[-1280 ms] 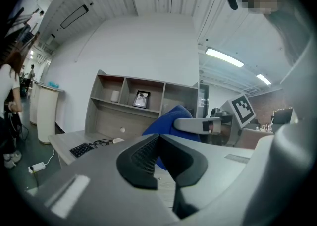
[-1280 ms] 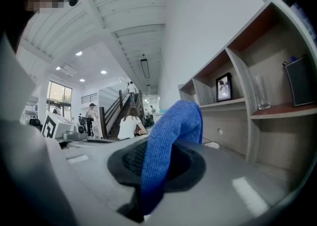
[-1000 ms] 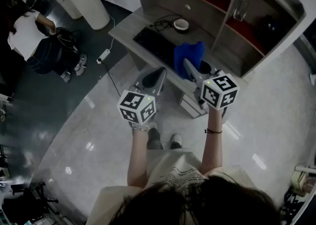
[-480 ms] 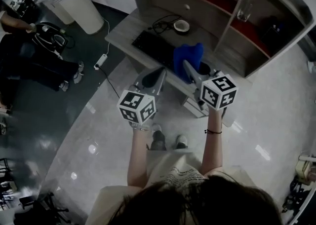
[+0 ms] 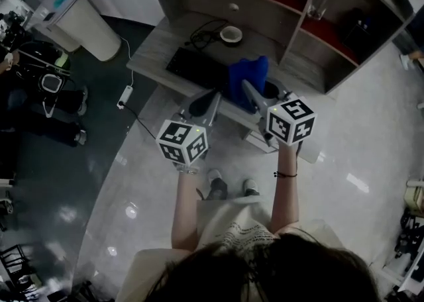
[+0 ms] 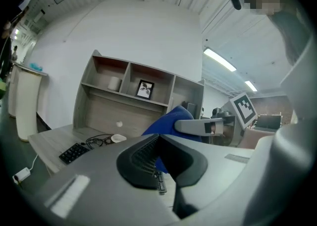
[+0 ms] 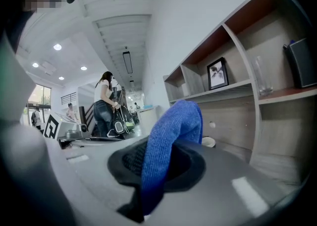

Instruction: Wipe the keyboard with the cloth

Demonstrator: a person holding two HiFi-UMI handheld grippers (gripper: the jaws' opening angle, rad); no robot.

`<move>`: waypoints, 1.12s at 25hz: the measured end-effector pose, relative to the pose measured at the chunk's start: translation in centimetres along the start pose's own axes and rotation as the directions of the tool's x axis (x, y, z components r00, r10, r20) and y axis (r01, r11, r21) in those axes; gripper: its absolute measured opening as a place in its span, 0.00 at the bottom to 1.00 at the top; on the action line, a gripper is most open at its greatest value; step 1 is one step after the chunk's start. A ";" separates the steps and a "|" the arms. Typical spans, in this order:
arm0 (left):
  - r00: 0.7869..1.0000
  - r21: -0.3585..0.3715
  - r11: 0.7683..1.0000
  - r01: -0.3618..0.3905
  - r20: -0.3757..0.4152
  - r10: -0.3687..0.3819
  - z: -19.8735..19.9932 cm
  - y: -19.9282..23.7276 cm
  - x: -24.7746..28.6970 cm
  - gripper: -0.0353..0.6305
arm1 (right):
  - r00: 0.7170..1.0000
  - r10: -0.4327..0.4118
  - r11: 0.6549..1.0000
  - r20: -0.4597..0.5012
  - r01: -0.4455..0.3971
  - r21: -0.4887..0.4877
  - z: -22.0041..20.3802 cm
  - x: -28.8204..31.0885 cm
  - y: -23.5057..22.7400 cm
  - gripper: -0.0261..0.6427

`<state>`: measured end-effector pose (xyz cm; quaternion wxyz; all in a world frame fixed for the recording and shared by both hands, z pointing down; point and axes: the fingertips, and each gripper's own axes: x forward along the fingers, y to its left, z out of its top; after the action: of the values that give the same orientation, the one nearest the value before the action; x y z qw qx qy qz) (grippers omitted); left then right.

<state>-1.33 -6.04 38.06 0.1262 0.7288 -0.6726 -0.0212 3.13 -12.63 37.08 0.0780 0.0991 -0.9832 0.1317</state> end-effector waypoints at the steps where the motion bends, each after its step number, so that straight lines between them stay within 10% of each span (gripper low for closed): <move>1: 1.000 0.000 1.000 0.008 -0.003 -0.008 -0.1 0.3 0.1 0.06 | 1.000 -0.008 1.000 0.001 0.008 0.002 -0.1 0.2 0.0 0.13; 28: 0.975 0.006 0.979 0.206 -0.081 -0.205 -0.7 3.1 2.0 0.06 | 0.984 -0.177 0.983 0.006 0.176 0.043 -0.9 3.1 -1.0 0.13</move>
<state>-3.97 -8.13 39.70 0.1451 0.7956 -0.5882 0.0000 0.48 -13.91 38.71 0.0824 0.1880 -0.9679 0.1447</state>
